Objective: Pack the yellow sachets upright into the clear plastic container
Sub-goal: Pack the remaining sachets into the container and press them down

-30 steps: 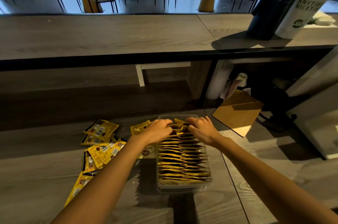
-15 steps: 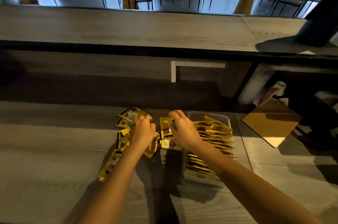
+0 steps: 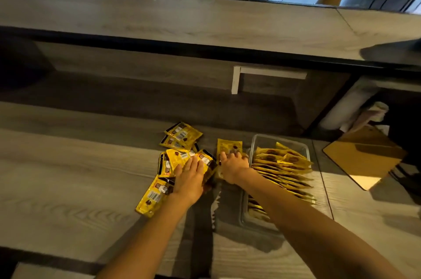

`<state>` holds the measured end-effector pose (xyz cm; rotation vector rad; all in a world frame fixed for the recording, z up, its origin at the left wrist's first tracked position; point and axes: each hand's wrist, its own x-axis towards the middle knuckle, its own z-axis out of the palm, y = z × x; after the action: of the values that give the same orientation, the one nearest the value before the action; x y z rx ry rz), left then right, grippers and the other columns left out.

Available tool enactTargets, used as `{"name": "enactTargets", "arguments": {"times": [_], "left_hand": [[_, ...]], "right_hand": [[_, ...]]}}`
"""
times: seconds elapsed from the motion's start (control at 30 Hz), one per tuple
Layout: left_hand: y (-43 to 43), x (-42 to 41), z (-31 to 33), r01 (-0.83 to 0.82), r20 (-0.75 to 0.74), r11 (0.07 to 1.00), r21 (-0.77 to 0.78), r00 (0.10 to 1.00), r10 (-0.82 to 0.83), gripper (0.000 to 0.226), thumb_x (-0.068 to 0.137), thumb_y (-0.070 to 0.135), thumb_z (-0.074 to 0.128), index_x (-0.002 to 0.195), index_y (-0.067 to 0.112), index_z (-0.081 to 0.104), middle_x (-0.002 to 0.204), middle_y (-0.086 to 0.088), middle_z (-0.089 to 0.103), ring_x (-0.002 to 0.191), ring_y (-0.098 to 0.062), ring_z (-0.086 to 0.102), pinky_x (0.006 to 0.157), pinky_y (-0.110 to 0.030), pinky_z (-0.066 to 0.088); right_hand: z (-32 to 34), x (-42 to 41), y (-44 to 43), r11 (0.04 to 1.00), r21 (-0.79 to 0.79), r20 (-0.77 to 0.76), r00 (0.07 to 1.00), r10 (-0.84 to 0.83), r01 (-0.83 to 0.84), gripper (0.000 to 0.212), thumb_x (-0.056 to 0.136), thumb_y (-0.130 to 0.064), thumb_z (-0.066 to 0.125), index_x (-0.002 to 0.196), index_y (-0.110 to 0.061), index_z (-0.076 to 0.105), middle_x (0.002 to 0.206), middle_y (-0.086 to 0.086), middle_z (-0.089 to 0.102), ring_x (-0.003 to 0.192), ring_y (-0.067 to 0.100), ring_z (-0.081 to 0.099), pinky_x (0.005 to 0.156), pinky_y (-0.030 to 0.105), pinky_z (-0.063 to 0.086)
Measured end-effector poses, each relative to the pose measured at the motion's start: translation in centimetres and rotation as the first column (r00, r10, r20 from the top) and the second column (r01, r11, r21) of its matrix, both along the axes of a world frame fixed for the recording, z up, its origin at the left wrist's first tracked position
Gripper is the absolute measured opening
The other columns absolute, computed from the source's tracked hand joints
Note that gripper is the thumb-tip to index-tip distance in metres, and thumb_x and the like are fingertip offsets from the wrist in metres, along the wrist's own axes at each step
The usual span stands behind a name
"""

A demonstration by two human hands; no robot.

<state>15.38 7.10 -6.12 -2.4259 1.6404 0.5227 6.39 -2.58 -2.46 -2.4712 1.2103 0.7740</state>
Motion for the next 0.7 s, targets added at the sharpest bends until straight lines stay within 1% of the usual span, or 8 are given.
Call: {"name": "enactTargets", "arguments": {"times": [0.1,0.2,0.27,0.33,0.4,0.47,0.57,0.7], "left_hand": [[-0.4,0.0,0.0,-0.048,0.056,0.996,-0.08,0.997,0.053,0.062,0.092,0.02,0.049,0.146,0.011,0.018,0.154,-0.016,0.019,0.144,-0.03,0.015,0.116,-0.04,0.019],[-0.6,0.5,0.0,-0.087,0.048,0.989,-0.118,0.994,0.093,0.059,0.091,0.014,0.049,0.143,0.011,0.021,0.145,-0.018,0.033,0.137,-0.033,0.028,0.112,-0.04,0.028],[-0.9,0.9,0.7,-0.135,-0.02,0.98,-0.147,0.991,0.134,0.055,0.092,0.007,0.046,0.142,0.011,0.024,0.14,-0.017,0.041,0.131,-0.032,0.038,0.105,-0.038,0.035],[-1.2,1.2,1.8,-0.268,-0.139,0.942,-0.2,0.96,0.244,0.046,0.094,-0.001,0.04,0.137,0.01,0.03,0.128,-0.017,0.053,0.118,-0.032,0.052,0.089,-0.037,0.045],[-1.7,1.6,2.9,-0.427,-0.282,0.867,-0.258,0.891,0.355,0.034,0.094,-0.003,0.037,0.126,0.006,0.038,0.113,-0.018,0.06,0.104,-0.034,0.059,0.073,-0.036,0.044],[-2.0,2.1,4.0,-0.549,-0.401,0.775,-0.313,0.816,0.416,0.025,0.092,-0.002,0.041,0.115,0.004,0.048,0.105,-0.019,0.062,0.101,-0.034,0.059,0.068,-0.033,0.037],[-2.6,2.6,6.2,-0.632,-0.492,0.663,-0.402,0.759,0.426,0.017,0.087,0.001,0.052,0.102,0.003,0.06,0.099,-0.016,0.064,0.096,-0.028,0.057,0.065,-0.026,0.031],[-3.5,2.3,9.5,-0.613,-0.526,0.573,-0.544,0.781,0.337,0.02,0.088,0.01,0.058,0.105,0.004,0.066,0.103,-0.014,0.068,0.097,-0.027,0.057,0.067,-0.021,0.03]], "right_hand": [[-0.3,0.1,0.1,0.994,-0.1,-0.031,0.999,0.041,-0.044,0.065,0.093,-0.021,0.049,0.146,-0.004,0.015,0.147,0.02,0.028,0.136,0.038,0.03,0.11,0.047,0.029],[-0.7,0.0,0.2,0.996,-0.084,-0.035,0.999,0.012,-0.015,0.063,0.094,-0.017,0.049,0.146,-0.004,0.016,0.148,0.022,0.022,0.135,0.04,0.031,0.108,0.044,0.034],[-0.9,0.0,0.2,0.997,-0.08,-0.01,1.0,0.016,-0.016,0.056,0.095,-0.011,0.045,0.143,0.0,0.019,0.146,0.025,0.028,0.133,0.041,0.034,0.109,0.043,0.035],[-0.7,-0.1,0.1,0.994,-0.102,0.05,0.998,0.049,-0.044,0.054,0.093,-0.007,0.047,0.141,0.0,0.024,0.141,0.022,0.04,0.13,0.037,0.041,0.106,0.04,0.038],[-0.1,-0.2,-0.1,0.991,-0.127,0.155,0.986,0.06,-0.04,0.052,0.093,-0.006,0.048,0.14,-0.003,0.028,0.136,0.017,0.047,0.127,0.034,0.046,0.101,0.038,0.042],[1.0,-0.1,-0.5,0.99,-0.142,0.287,0.958,0.018,0.024,0.042,0.094,-0.008,0.045,0.135,-0.005,0.037,0.13,0.017,0.052,0.121,0.035,0.051,0.097,0.039,0.044],[2.8,0.2,-1.3,0.972,-0.063,0.537,0.828,-0.158,0.226,0.027,0.096,-0.019,0.043,0.117,-0.005,0.052,0.117,0.02,0.061,0.109,0.039,0.057,0.088,0.044,0.047],[5.0,-0.7,-2.7,0.9,0.207,0.747,0.532,-0.399,0.384,0.03,0.097,-0.026,0.044,0.108,-0.004,0.06,0.11,0.015,0.066,0.101,0.029,0.063,0.086,0.04,0.052]]}}
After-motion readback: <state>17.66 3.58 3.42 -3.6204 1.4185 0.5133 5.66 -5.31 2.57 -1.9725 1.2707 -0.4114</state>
